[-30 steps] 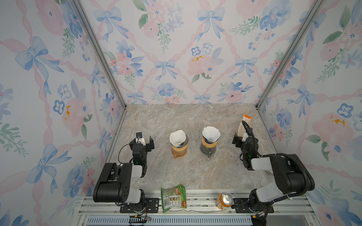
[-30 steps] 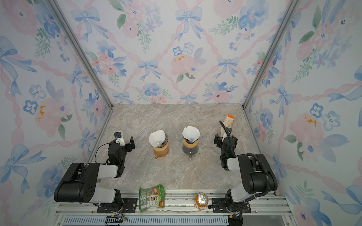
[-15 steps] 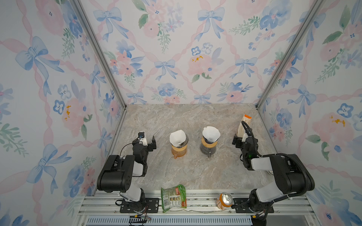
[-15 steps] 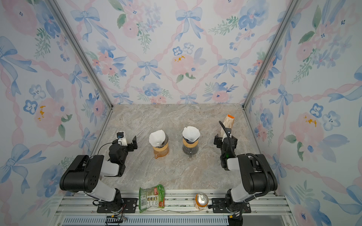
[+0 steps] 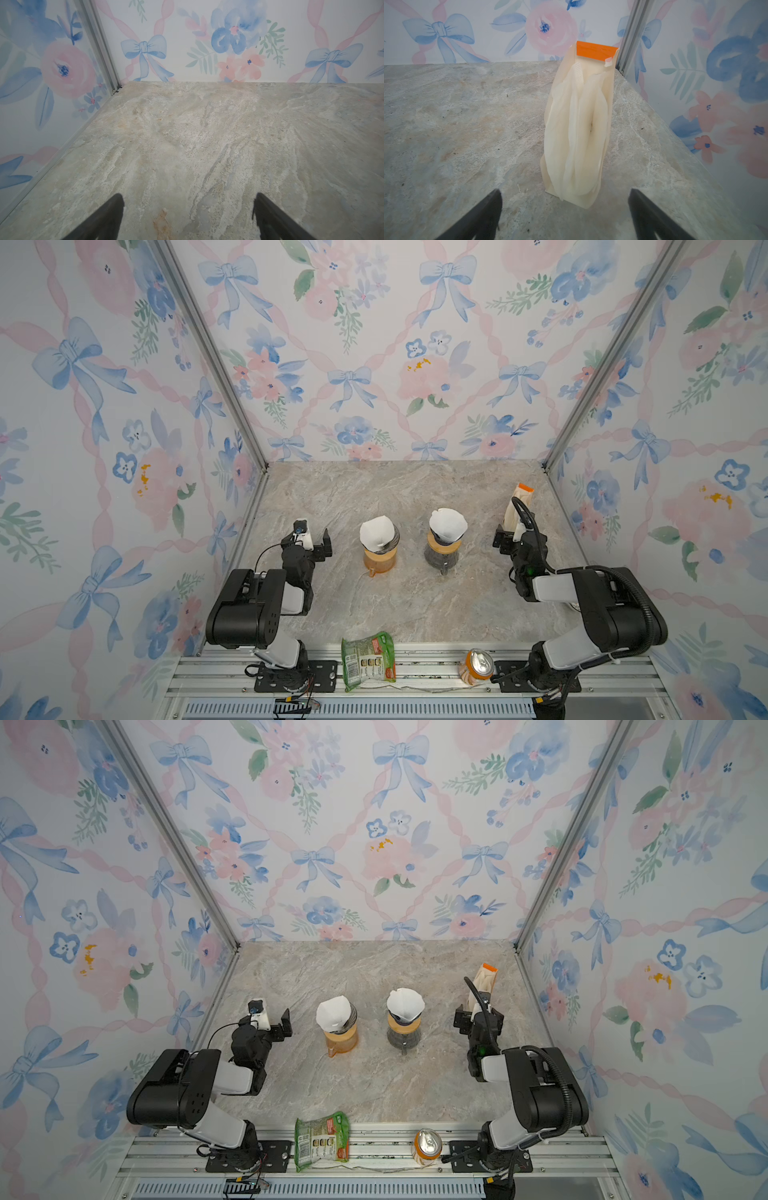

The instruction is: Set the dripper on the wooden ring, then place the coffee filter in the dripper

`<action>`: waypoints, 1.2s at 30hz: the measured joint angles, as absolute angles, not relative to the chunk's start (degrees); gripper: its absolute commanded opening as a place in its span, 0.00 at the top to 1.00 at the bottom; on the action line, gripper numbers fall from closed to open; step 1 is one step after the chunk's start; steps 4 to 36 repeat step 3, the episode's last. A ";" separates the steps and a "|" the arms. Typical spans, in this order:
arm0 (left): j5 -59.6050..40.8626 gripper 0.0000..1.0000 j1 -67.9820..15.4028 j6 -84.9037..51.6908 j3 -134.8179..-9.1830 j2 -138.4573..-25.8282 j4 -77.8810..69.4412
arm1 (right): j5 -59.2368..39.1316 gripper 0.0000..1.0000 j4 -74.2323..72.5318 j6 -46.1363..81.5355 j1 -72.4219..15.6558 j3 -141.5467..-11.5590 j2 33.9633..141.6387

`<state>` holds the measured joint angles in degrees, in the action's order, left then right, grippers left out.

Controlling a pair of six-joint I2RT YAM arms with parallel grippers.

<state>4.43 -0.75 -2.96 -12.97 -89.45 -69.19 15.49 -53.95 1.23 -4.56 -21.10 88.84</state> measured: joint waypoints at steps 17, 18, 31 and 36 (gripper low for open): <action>4.43 0.02 -0.75 -2.96 -13.02 -89.45 -69.19 | 15.46 0.03 -53.95 1.23 -4.56 -21.10 88.84; 4.43 0.02 -0.75 -2.96 -13.02 -89.45 -69.19 | 15.46 0.03 -53.95 1.23 -4.56 -21.10 88.84; 4.43 0.02 -0.75 -2.96 -13.02 -89.45 -69.19 | 15.46 0.03 -53.95 1.23 -4.56 -21.10 88.84; 4.43 0.02 -0.75 -2.96 -13.02 -89.45 -69.19 | 15.46 0.03 -53.95 1.23 -4.56 -21.10 88.84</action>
